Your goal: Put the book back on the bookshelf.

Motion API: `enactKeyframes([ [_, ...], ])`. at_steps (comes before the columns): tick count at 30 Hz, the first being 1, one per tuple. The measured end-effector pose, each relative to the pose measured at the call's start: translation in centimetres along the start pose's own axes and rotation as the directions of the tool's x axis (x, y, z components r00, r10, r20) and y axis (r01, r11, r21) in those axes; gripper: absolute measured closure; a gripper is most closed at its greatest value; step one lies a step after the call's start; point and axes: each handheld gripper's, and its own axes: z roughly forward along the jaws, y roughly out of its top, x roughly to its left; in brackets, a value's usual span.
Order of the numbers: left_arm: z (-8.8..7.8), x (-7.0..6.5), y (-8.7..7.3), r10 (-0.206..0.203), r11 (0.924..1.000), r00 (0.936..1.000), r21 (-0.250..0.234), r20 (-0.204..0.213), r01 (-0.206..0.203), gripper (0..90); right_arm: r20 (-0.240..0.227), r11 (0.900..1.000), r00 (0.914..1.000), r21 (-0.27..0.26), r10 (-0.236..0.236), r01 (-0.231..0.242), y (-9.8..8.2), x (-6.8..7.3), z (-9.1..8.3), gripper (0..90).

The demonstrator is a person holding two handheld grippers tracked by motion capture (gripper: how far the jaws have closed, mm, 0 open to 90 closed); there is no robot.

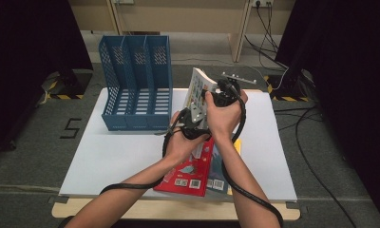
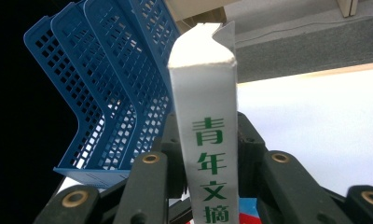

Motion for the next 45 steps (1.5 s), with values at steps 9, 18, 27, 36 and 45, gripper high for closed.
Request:
enactKeyframes([
  [9, -0.1, 0.6, -0.6, -0.038, 0.9993, 0.999, 0.004, 0.022, 0.038, 28.0, 0.0, 1.0, 1.0, 0.001, 0.003, -0.003, 0.0, -0.2, -0.2, 71.8],
  [18, -0.4, 0.3, -0.8, -0.036, 0.9993, 0.9993, 0.003, 0.01, 0.036, 32.8, 0.014, 1.0, 0.9999, -0.001, -0.01, 0.01, -0.1, 0.1, -0.3, 72.1],
  [27, -1.7, 0.0, -1.3, -0.059, 0.9982, 0.998, 0.012, -0.022, 0.059, 43.9, 0.03, 0.998, 0.9977, -0.008, -0.061, 0.061, -0.7, 1.2, -0.2, 71.1],
  [36, -3.1, 0.6, -1.7, -0.098, 0.9947, 0.9951, 0.029, -0.016, 0.098, 51.9, 0.04, 0.995, 0.9944, -0.007, -0.098, 0.098, -1.1, 2.6, 0.1, 67.9],
  [45, -5.1, 3.3, -3.3, -0.125, 0.9915, 0.9921, 0.039, 0.016, 0.124, 72.5, 0.009, 0.992, 0.9922, 0.027, -0.124, 0.124, -1.7, 3.1, 0.8, 47.6],
])
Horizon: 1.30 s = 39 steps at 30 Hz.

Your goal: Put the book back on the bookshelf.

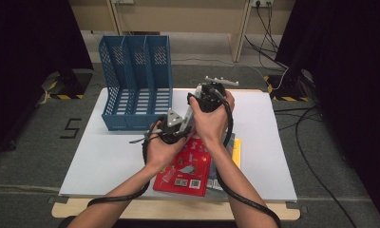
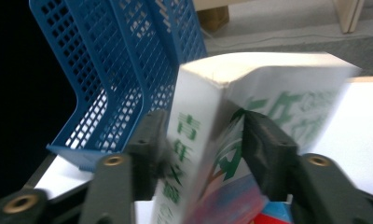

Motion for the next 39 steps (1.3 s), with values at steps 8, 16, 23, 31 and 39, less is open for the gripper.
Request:
enactKeyframes([
  [8, -0.9, 1.2, -0.5, 0.009, 0.9992, 1.0, -0.04, 0.005, -0.008, 73.1, -0.101, 1.0, 0.9948, -0.011, -0.012, 0.011, 0.1, 0.4, -1.1, 51.6],
  [16, -1.5, 2.0, -1.2, 0.009, 0.9968, 0.9999, -0.08, -0.008, -0.01, 73.1, -0.163, 0.999, 0.9867, -0.05, -0.006, -0.002, 0.3, -0.3, -2.9, 53.0],
  [23, -2.6, 3.1, -1.8, 0.007, 0.9918, 0.9999, -0.128, -0.014, -0.009, 73.1, -0.137, 0.999, 0.9906, -0.047, 0.008, -0.015, -0.3, -2.2, -3.8, 52.8],
  [31, -3.9, 4.4, -3.1, 0.012, 0.9833, 0.9999, -0.181, -0.003, -0.012, 73.0, -0.082, 0.999, 0.996, -0.02, 0.035, -0.036, -1.6, -5.4, -4.3, 52.9],
  [39, -5.5, 5.5, -4.5, 0.023, 0.9767, 0.9997, -0.213, -0.008, -0.024, 73.0, -0.019, 0.998, 0.9978, 0.017, 0.064, -0.064, -3.5, -8.9, -4.7, 52.4],
])
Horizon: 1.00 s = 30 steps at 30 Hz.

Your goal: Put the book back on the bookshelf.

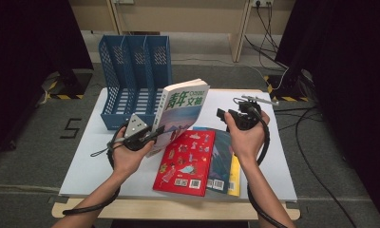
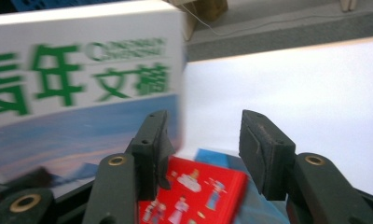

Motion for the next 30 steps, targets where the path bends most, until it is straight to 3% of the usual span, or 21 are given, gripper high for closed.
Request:
enactKeyframes([
  [6, -1.5, 0.8, -0.7, -0.005, 1.0, 1.0, -0.006, -0.005, 0.005, 73.0, 0.037, 1.0, 0.9993, 0.024, 0.006, -0.007, -1.2, -1.6, -0.2, 52.0],
  [8, -2.0, 0.9, -1.2, 0.019, 0.9998, 0.9994, 0.0, -0.028, -0.019, 73.0, 0.048, 1.0, 0.9988, 0.025, 0.008, -0.009, -1.7, -2.2, -0.1, 52.0],
  [10, -2.4, 1.2, -2.0, -0.023, 0.9997, 0.9997, -0.002, -0.008, 0.023, 73.0, 0.052, 0.999, 0.9983, 0.035, 0.025, -0.027, -2.1, -2.7, -0.1, 52.0],
  [17, -3.8, 1.0, -3.2, 0.014, 0.9998, 0.9994, -0.016, -0.03, -0.015, 73.0, 0.07, 0.998, 0.9972, 0.049, 0.026, -0.029, -3.0, -3.6, 0.0, 52.0],
  [21, -4.4, 1.8, -3.2, -0.013, 0.9999, 0.9998, 0.004, -0.016, 0.013, 73.0, 0.076, 0.998, 0.9968, 0.056, 0.025, -0.029, -3.2, -3.8, -0.1, 51.9],
  [23, -4.7, 2.1, -3.1, 0.016, 0.9996, 0.9997, 0.025, -0.019, -0.015, 73.0, 0.078, 0.998, 0.9968, 0.058, 0.02, -0.025, -3.3, -3.9, -0.1, 51.9],
  [27, -5.0, 2.5, -3.0, 0.036, 0.9975, 0.9993, 0.06, 0.009, -0.037, 73.0, 0.078, 0.998, 0.9967, 0.06, 0.021, -0.026, -3.4, -4.0, 0.0, 51.9],
  [30, -5.1, 2.7, -3.4, 0.018, 0.9964, 0.9993, 0.082, 0.032, -0.021, 72.9, 0.081, 0.997, 0.9965, 0.068, 0.022, -0.027, -3.6, -3.9, 0.1, 51.9],
])
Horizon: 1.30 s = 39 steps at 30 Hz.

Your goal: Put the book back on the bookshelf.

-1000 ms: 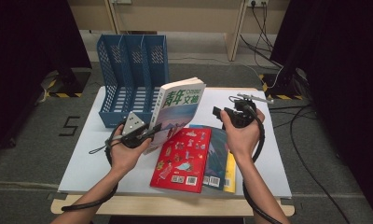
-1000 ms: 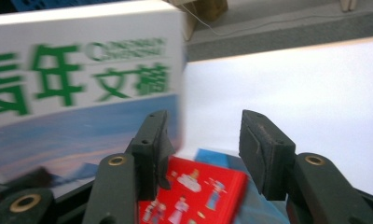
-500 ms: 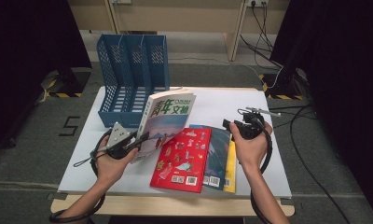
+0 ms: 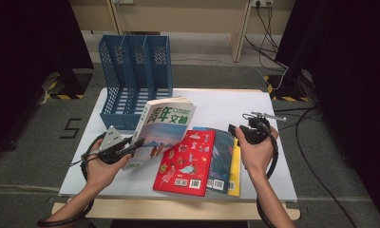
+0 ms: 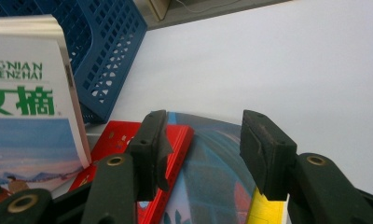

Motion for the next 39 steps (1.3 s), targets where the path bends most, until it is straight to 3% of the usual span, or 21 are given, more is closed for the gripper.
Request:
enactKeyframes([
  [2, -0.2, -0.1, -0.2, 0.031, 0.9995, 0.9994, -0.002, -0.012, -0.031, 72.9, 0.0, 1.0, 1.0, 0.005, -0.003, 0.003, -0.1, 0.0, 0.1, 51.9],
  [4, -0.5, -0.1, -0.5, 0.027, 0.9994, 0.9995, -0.02, -0.019, -0.027, 72.8, -0.004, 1.0, 1.0, 0.007, -0.008, 0.008, -0.1, 0.1, 0.2, 52.0],
  [10, -2.2, 0.8, -1.7, -0.036, 0.9973, 0.9972, -0.067, -0.066, 0.031, 72.9, -0.017, 0.999, 0.9987, 0.021, -0.047, 0.048, -0.1, 0.9, 0.5, 55.7],
  [13, -3.0, 1.1, -2.2, -0.044, 0.996, 0.9954, -0.081, -0.085, 0.037, 72.9, -0.013, 0.998, 0.9986, 0.022, -0.051, 0.051, -0.1, 1.1, 0.7, 55.6],
  [20, -4.3, 1.9, -3.2, -0.017, 0.9983, 0.9939, -0.056, -0.109, 0.011, 72.6, -0.01, 0.998, 0.9982, 0.034, -0.06, 0.06, -0.3, 1.0, 1.0, 55.1],
  [26, -5.3, 2.5, -3.9, -0.081, 0.9955, 0.9845, -0.062, -0.155, 0.072, 72.7, -0.011, 0.998, 0.9982, 0.038, -0.058, 0.059, -0.2, 1.1, 1.1, 55.1],
  [37, -8.0, 2.7, -7.0, -0.101, 0.9937, 0.9756, -0.066, -0.195, 0.09, 72.7, -0.008, 0.997, 0.9982, 0.05, -0.059, 0.059, -0.6, 1.1, 1.7, 55.1],
  [39, -8.3, 2.7, -7.4, -0.089, 0.9945, 0.9742, -0.072, -0.207, 0.076, 72.5, -0.007, 0.996, 0.9977, 0.051, -0.068, 0.068, -0.8, 1.1, 1.8, 54.9],
])
